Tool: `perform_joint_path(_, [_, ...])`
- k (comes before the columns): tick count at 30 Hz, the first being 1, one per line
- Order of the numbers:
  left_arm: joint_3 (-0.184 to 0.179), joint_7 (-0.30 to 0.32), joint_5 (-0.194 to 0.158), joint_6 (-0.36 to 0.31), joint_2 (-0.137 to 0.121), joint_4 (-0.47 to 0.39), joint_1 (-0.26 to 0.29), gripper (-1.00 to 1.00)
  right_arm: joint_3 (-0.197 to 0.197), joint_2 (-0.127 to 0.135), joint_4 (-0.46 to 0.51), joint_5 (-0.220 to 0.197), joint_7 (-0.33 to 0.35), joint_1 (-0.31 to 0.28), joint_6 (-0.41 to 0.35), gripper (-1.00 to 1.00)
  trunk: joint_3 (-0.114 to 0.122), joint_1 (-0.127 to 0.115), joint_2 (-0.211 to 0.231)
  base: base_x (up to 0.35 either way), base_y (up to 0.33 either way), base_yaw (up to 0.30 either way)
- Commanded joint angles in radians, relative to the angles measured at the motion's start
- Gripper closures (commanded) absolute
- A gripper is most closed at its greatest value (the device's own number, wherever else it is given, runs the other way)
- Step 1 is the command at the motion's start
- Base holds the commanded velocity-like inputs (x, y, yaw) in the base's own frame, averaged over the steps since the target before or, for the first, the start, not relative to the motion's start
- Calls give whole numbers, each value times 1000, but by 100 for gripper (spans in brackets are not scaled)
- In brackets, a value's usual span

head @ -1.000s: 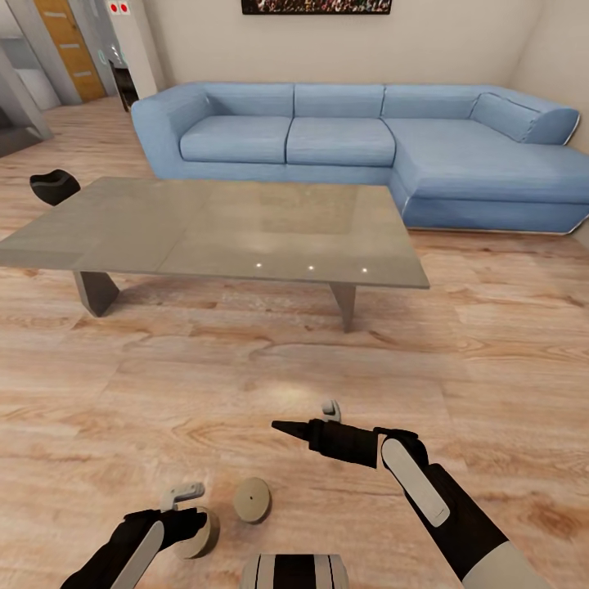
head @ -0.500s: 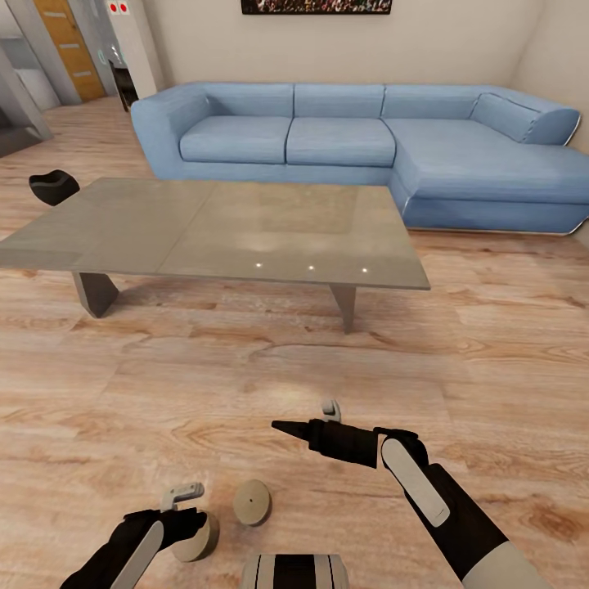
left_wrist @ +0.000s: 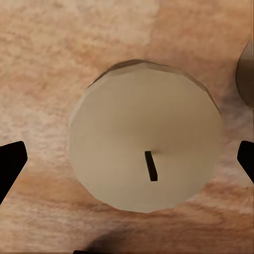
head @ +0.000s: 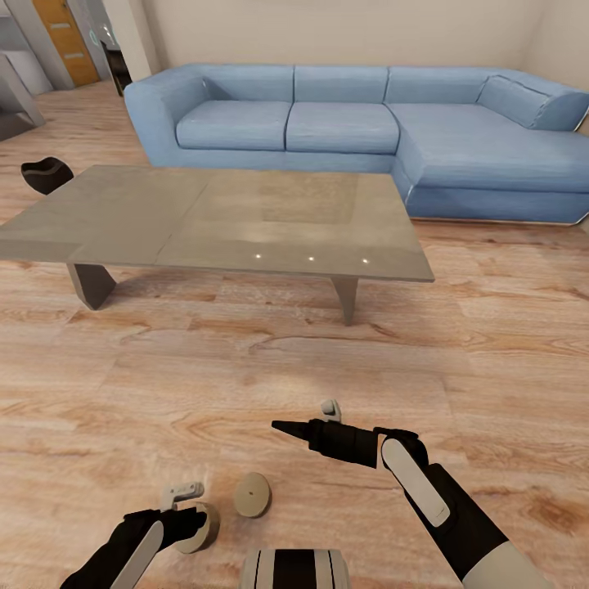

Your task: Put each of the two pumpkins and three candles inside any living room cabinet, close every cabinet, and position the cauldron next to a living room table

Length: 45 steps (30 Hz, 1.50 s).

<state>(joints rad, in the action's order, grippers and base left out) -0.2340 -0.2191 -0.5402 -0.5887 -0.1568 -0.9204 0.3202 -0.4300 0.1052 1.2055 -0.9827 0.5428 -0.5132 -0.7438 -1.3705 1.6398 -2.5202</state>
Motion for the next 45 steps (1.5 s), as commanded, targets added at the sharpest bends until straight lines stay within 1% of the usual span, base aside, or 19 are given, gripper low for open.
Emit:
perform_joint_path(1, [-4, -9, -10, -2, -1, -2, 0, -100, -1, 1, 0, -4, 0, -1, -3, -100, -5, 0, -1, 0, 0, 0])
perform_joint_path(4, [-5, -9, -10, 14, -1, -2, 0, -100, -1, 1, 0, -4, 0, -1, -3, -100, -5, 0, -1, 0, 0, 0])
perform_joint_path(5, [-14, -10, -10, 38, 0, -2, 0, -100, -1, 1, 0, -4, 0, -1, -3, -100, -5, 0, -1, 0, 0, 0])
perform_joint_path(6, [-23, -10, -10, 48, -1, -2, 0, -100, -1, 1, 0, -4, 0, -1, -3, -100, -5, 0, -1, 0, 0, 0])
perform_joint_path(9, [-48, -10, -10, 62, -1, -1, 0, -100, -1, 1, 0, -4, 0, -1, -3, -100, -5, 0, -1, 0, 0, 0])
perform_joint_path(13, [-60, -10, -11, 101, -1, 14, 0, -100, -1, 1, 0, -4, 0, -1, -3, -100, -20, 2, -2, 0, 0, 0])
perform_joint_path(15, [-61, -10, -10, 114, 0, 27, 0, -100, -1, 1, 0, -4, 0, -1, -3, -100, -20, 2, -2, 0, 0, 0])
perform_joint_path(22, [-62, -11, -9, 124, 0, 35, 0, -100, -1, 1, 0, -4, 0, -1, -3, -100, -20, 2, -2, 0, 0, 0])
perform_joint_path(26, [-62, -11, -9, 124, 0, 35, 0, -100, -1, 1, 0, -4, 0, -1, -3, -100, -36, 4, -2, 0, 0, 0])
perform_joint_path(33, [-62, -10, -10, 151, 0, 38, 0, -100, -1, 1, 0, -4, 0, -1, -3, -100, -36, 4, -2, 0, 0, 0])
perform_joint_path(39, [-78, -9, -10, 158, -1, 38, 0, -100, -1, 1, 0, -4, 0, -1, -3, -100, -36, 4, -2, 0, 0, 0])
perform_joint_path(43, [-80, -9, -10, 159, -1, 41, 0, -100, -1, 1, 0, -4, 0, -1, -3, -100, -51, 6, -3, 0, 0, 0])
perform_joint_path(45, [-80, -9, -10, 159, -1, 42, 0, -100, -1, 1, 0, -4, 0, -1, -3, -100, -51, 6, -3, 0, 0, 0])
